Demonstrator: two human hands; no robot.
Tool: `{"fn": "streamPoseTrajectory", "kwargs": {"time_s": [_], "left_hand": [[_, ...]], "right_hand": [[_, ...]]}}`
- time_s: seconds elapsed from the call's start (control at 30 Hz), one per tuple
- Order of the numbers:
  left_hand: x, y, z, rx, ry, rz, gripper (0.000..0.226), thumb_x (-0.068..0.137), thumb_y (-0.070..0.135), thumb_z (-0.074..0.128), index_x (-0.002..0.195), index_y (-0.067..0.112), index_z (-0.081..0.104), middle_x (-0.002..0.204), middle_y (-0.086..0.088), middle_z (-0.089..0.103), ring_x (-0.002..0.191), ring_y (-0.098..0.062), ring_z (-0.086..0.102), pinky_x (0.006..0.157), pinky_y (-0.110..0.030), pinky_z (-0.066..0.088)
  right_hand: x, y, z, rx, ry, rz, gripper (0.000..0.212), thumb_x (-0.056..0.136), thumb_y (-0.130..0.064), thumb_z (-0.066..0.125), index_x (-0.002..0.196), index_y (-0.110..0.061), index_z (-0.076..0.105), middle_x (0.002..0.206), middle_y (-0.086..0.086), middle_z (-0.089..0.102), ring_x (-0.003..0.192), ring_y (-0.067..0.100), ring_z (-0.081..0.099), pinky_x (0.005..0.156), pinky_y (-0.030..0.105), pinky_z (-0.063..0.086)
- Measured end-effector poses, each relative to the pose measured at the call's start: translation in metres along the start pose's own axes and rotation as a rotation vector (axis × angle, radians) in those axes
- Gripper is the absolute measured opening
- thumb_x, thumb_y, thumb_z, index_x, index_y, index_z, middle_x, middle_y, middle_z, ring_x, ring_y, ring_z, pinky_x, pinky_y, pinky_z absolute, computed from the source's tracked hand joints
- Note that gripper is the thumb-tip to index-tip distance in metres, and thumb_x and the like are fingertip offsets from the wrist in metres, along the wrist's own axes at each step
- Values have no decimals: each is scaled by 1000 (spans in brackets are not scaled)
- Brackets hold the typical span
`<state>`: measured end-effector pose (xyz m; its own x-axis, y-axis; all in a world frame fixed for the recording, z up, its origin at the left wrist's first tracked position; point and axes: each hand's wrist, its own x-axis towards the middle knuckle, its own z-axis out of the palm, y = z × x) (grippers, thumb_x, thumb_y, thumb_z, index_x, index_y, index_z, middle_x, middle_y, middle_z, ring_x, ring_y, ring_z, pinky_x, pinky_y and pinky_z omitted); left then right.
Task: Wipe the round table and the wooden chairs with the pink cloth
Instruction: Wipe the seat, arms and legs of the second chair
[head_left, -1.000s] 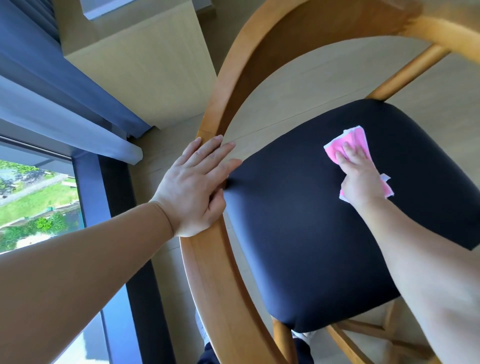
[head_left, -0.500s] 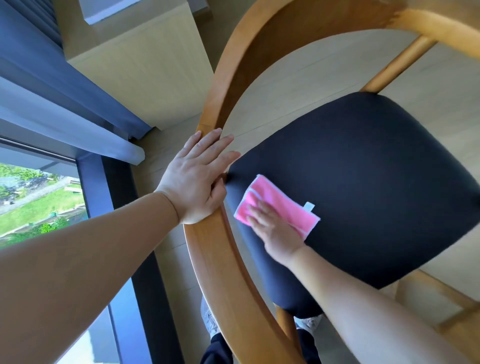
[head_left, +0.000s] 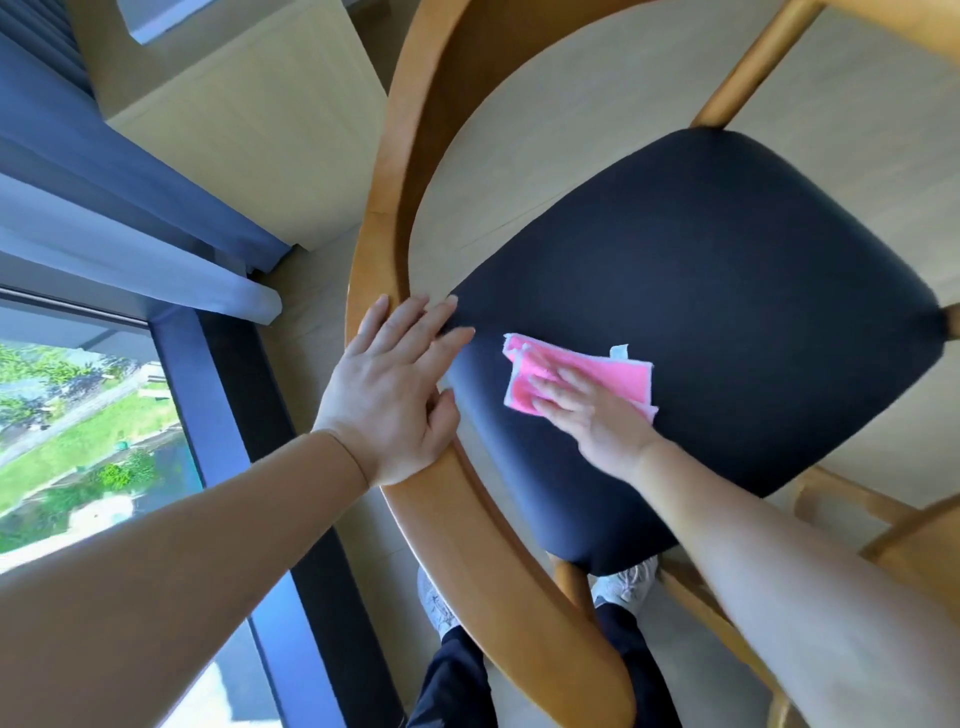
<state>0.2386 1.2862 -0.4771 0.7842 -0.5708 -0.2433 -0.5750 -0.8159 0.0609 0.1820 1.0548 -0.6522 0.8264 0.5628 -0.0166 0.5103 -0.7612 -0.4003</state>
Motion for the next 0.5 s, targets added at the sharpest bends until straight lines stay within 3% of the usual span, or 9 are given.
{"fn": "streamPoseTrajectory", "kwargs": {"time_s": [0.17,0.27,0.37,0.5], "left_hand": [[-13,13,10,-6,23,1,51,84,31,39,131,18,53,147,-7,43,141,-29,29,119,-49,10],[-11,12,12,-24,48,8,51,82,30,39,128,18,56,145,-6,46,139,-29,33,118,-49,12],[-12,12,14,-22,62,8,50,82,29,40,128,18,57,144,-5,47,139,-28,33,118,-48,12],[-11,10,13,-26,59,9,50,82,29,38,126,18,58,144,-5,47,138,-28,34,118,-49,12]], "right_hand": [[-40,78,-24,-53,-67,245,66,81,23,44,140,-7,46,153,6,31,143,31,22,116,43,22],[-47,120,-41,-45,-55,451,73,79,22,45,144,-10,39,156,6,23,145,32,17,118,44,16],[-47,144,-49,-51,-51,719,75,85,11,50,150,-14,23,160,2,8,147,25,3,119,35,5],[-41,138,-40,-51,-77,831,78,86,8,49,152,-16,16,161,-2,-1,146,22,-4,116,37,3]]}}
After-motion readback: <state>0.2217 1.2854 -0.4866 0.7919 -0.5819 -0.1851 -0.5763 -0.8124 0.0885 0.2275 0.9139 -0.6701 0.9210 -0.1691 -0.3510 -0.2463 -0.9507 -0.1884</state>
